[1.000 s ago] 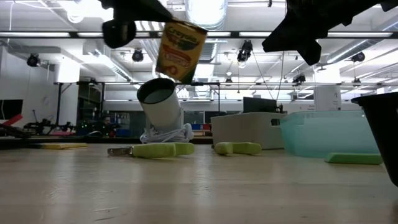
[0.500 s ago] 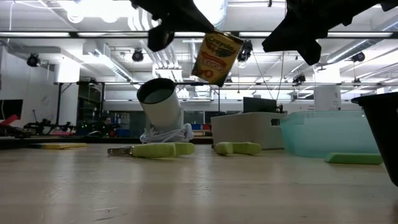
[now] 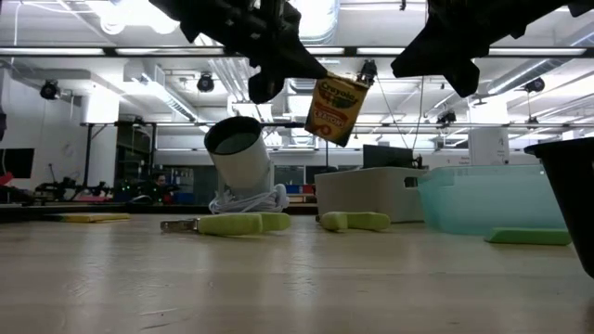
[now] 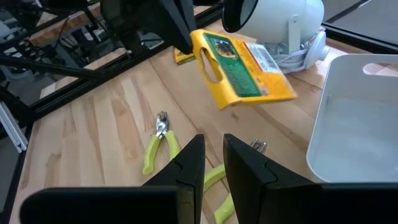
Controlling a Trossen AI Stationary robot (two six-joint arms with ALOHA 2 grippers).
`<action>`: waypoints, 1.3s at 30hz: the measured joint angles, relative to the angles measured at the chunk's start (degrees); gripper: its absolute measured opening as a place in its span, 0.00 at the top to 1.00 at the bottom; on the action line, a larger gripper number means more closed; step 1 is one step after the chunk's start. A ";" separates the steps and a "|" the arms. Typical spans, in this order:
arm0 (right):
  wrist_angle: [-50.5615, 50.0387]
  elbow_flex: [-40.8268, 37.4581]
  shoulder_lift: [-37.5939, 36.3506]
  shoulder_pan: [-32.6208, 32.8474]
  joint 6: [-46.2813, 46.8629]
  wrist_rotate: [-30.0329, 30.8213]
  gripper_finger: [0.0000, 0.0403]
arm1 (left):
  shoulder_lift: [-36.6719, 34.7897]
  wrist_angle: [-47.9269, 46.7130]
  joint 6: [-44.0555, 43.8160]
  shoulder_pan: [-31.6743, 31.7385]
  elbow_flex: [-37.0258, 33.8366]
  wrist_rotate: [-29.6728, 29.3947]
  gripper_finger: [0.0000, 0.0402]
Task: Pick & Place School Supplies
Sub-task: Put the yellow crayon box into the green bin
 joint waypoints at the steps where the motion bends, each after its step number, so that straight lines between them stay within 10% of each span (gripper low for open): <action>1: 0.00 0.00 0.00 0.00 0.00 0.00 0.86 | -0.04 -0.10 0.36 0.16 0.00 0.42 1.00; 39: 0.00 0.00 -0.02 0.00 0.00 0.00 0.86 | -0.34 6.94 -0.60 -5.15 -1.04 -7.67 1.00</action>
